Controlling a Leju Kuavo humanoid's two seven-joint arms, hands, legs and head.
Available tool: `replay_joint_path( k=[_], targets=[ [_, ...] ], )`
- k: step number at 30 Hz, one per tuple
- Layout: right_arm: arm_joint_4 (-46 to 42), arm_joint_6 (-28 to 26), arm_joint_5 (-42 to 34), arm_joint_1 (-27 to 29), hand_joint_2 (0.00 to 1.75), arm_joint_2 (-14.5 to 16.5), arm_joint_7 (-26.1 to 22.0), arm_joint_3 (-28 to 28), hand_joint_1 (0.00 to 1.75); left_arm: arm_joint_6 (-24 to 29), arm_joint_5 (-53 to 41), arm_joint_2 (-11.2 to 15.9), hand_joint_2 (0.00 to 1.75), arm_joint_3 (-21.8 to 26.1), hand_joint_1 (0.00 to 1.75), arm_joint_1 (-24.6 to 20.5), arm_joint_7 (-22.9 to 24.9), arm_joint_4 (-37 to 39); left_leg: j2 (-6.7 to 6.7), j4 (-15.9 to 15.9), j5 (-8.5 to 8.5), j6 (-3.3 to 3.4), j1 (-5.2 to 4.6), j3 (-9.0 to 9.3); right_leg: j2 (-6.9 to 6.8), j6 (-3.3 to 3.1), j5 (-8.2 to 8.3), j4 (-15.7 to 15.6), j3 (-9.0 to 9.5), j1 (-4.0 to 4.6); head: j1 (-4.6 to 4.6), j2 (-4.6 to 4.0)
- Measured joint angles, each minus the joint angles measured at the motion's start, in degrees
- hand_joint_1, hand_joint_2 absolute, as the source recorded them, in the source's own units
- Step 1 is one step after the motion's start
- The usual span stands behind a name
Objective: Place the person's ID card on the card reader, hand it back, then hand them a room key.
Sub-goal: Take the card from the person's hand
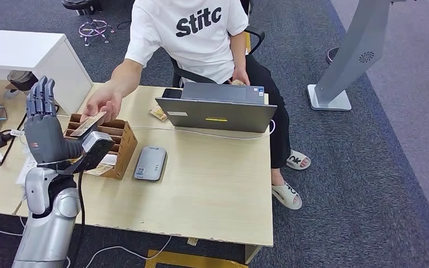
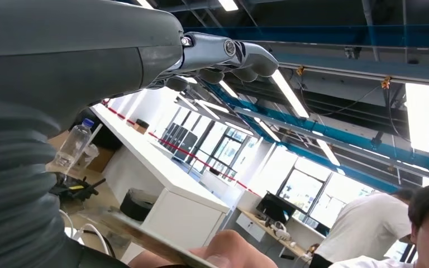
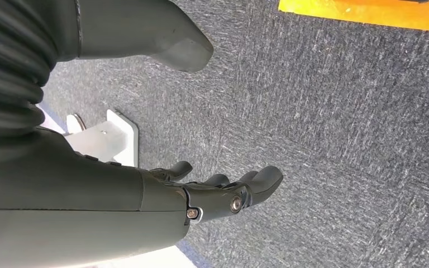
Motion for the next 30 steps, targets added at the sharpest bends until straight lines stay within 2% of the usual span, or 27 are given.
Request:
replay_joint_path(
  k=[9,10,13,14,30],
  targets=[
    [0.00,0.40,0.14,-0.01,1.75,-0.15,0.01,0.48,0.00,0.57,-1.13,0.85,1.75,-1.33,0.00,-0.67,0.55,2.80,0.00,0.00,0.00,0.00,0.01,-0.02,0.02,0.00,0.00,0.00,-0.03,0.01,0.00,0.00],
    [0.00,0.55,0.16,-0.01,1.75,-0.16,0.01,0.51,0.00,0.60,-1.13,0.86,1.75,-1.42,0.20,-0.67,0.64,3.05,0.00,0.00,0.00,0.00,0.01,-0.02,0.02,0.00,0.00,0.00,-0.03,0.01,0.00,0.00],
    [0.00,0.84,0.24,0.00,1.75,-0.18,0.01,0.62,0.00,0.68,-1.12,0.88,1.75,-1.59,1.51,-0.64,0.91,3.81,0.00,0.00,0.00,0.00,0.01,-0.02,0.02,0.00,0.00,0.00,-0.02,0.01,-0.01,0.00],
    [0.00,0.89,0.28,0.00,1.75,-0.18,0.01,0.68,0.00,0.72,-1.10,0.90,1.75,-1.60,1.75,-0.62,0.99,4.05,0.00,0.00,0.00,0.00,0.01,-0.02,0.02,0.00,0.00,0.01,-0.02,0.01,-0.01,0.00],
    [0.00,0.92,0.33,0.01,1.75,-0.18,-0.70,0.88,0.00,0.72,-0.60,1.70,1.75,-1.65,1.75,0.15,1.25,5.15,0.00,0.00,0.00,0.00,0.01,-0.06,0.02,0.00,0.00,0.00,-0.05,0.01,-0.01,0.00]
  ],
)
